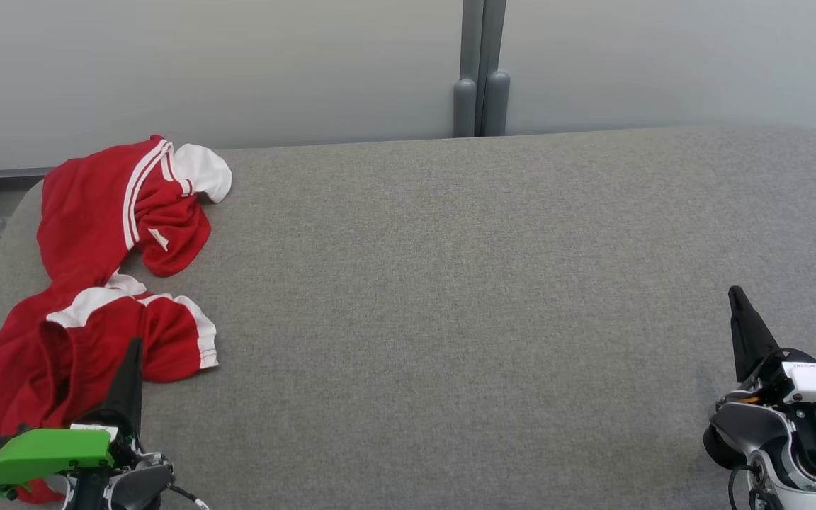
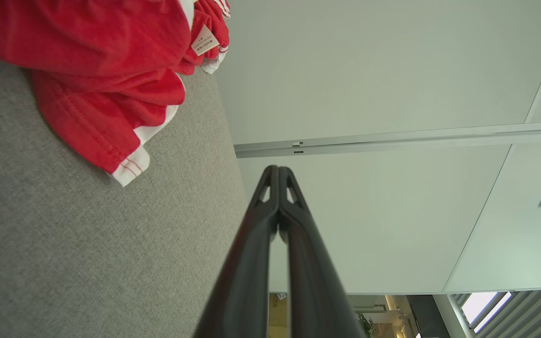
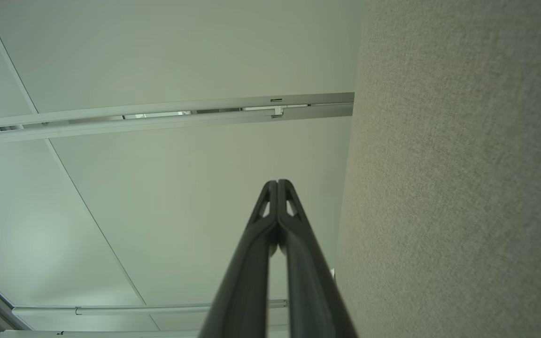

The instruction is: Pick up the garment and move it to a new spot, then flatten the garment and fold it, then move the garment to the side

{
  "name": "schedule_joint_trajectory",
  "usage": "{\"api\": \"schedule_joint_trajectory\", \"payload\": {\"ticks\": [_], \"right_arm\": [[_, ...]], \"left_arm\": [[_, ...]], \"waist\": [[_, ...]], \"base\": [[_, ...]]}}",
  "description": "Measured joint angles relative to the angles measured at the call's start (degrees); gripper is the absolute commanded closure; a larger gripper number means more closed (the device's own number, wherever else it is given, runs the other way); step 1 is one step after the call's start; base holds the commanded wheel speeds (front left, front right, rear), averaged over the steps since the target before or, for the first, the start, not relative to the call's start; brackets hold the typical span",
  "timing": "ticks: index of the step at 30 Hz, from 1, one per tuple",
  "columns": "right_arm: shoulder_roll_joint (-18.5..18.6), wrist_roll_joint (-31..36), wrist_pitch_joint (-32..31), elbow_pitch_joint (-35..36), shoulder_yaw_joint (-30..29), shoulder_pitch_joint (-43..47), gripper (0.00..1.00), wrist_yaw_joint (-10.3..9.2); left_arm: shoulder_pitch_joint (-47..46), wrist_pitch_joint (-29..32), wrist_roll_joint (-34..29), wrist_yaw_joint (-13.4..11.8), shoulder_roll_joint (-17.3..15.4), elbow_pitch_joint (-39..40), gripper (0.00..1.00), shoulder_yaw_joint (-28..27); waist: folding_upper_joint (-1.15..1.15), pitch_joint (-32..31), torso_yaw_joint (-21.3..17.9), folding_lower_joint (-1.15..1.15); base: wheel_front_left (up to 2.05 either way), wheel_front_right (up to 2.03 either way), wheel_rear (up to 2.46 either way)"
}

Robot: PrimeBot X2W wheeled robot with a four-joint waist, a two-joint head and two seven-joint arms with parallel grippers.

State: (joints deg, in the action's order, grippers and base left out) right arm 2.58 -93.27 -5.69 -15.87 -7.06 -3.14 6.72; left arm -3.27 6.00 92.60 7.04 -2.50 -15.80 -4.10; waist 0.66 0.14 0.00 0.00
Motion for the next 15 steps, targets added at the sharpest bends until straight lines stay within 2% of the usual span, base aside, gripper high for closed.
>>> {"api": "schedule_joint_trajectory", "payload": {"ticks": [15], "right_arm": [[0.0,0.0,0.0,0.0,0.0,0.0,1.0,0.01]], "left_arm": [[0.0,0.0,0.0,0.0,0.0,0.0,1.0,0.0]], "waist": [[0.0,0.0,0.0,0.0]], "base": [[0.0,0.0,0.0]]}}
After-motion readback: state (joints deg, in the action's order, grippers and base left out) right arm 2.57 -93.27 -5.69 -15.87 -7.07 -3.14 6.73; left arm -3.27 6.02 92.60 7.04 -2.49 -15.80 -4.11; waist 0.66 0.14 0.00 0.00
